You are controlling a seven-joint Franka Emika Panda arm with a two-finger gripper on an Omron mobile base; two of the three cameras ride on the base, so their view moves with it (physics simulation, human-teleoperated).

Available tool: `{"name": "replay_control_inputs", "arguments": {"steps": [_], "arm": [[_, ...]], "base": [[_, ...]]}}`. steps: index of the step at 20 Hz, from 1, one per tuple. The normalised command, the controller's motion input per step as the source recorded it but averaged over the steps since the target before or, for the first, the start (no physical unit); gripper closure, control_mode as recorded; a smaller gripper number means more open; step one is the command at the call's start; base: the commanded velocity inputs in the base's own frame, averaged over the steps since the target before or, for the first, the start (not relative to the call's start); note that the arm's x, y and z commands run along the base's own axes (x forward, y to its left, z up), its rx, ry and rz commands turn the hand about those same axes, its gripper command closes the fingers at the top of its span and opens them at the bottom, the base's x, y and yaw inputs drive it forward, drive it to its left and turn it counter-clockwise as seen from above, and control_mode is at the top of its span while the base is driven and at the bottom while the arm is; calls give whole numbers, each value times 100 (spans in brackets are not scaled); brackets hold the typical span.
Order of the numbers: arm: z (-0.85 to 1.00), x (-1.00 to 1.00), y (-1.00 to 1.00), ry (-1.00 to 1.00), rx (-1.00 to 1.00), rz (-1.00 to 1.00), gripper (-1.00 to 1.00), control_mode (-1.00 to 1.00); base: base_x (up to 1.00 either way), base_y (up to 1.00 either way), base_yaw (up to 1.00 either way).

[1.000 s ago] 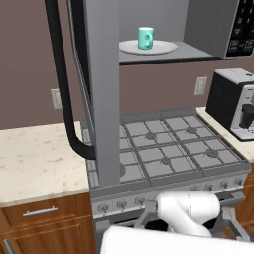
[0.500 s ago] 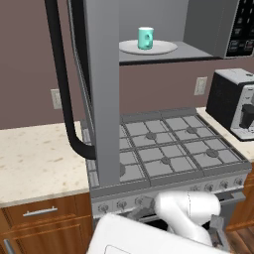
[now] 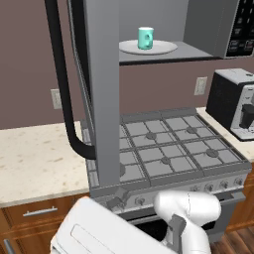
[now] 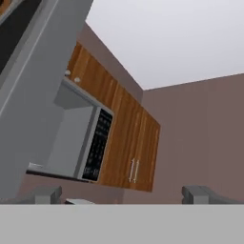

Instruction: Pick the mug from the counter and place it inside the microwave. Then close the microwave.

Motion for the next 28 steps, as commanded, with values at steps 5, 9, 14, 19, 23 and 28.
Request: {"name": "replay_control_inputs", "arguments": {"steps": [5, 9, 14, 19, 23, 28], "arm": [[-4, 12, 34, 0, 0, -9, -100, -100], [-18, 23, 24, 0, 0, -4, -100, -100], [-14, 36, 30, 0, 0, -6, -100, -100], [-7, 42, 37, 0, -1, -7, -100, -100], [-8, 32, 46, 0, 0, -7, -100, -100], [-8, 30, 50, 0, 0, -7, -100, -100]], "base": [[0, 0, 0], [0, 0, 0], [0, 0, 0], [0, 0, 0], [0, 0, 0], [0, 0, 0]]}}
